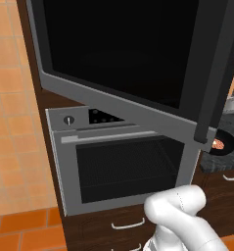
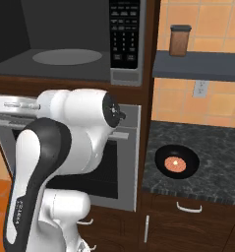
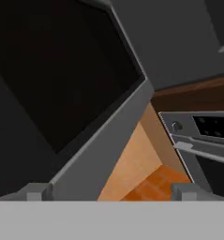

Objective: Open the microwave, place the bowl with waffle inside the microwave, then close the microwave door and turn it on.

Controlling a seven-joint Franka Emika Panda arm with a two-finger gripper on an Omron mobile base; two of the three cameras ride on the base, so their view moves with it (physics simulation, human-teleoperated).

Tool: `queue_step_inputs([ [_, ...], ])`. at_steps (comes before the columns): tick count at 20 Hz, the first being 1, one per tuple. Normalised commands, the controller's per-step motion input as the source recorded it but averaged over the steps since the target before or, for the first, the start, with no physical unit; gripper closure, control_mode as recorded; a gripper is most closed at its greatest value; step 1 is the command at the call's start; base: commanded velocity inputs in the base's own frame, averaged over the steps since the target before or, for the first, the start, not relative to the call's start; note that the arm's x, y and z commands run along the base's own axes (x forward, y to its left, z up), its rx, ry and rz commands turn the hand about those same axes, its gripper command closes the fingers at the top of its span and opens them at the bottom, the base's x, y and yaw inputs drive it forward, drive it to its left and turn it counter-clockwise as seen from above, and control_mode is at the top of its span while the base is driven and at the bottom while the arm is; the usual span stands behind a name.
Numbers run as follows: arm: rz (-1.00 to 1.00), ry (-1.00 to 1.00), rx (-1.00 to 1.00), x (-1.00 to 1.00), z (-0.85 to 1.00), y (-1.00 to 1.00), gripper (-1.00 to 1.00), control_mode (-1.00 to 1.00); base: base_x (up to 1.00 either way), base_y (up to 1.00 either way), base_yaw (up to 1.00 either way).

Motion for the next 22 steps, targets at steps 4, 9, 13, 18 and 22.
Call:
queue_step_inputs([
  [4, 0.24, -0.09, 0.08, 0.31, -0.38, 0.12, -1.0, -1.0, 0.0, 0.0, 0.0],
  [9, -0.14, 0.0, 0.0, 0.03, -0.14, 0.57, -1.0, -1.0, 0.0, 0.0, 0.0],
  [13, -0.1, 0.0, 0.0, -0.06, -0.04, 0.67, -1.0, -1.0, 0.0, 0.0, 0.0],
  [18, 0.03, -0.04, -0.02, -0.8, 0.04, 0.62, -1.0, -1.0, 0.0, 0.0, 0.0],
  [22, 0.11, -0.1, -0.02, -0.77, 0.16, 0.7, -1.0, -1.0, 0.0, 0.0, 0.0],
])
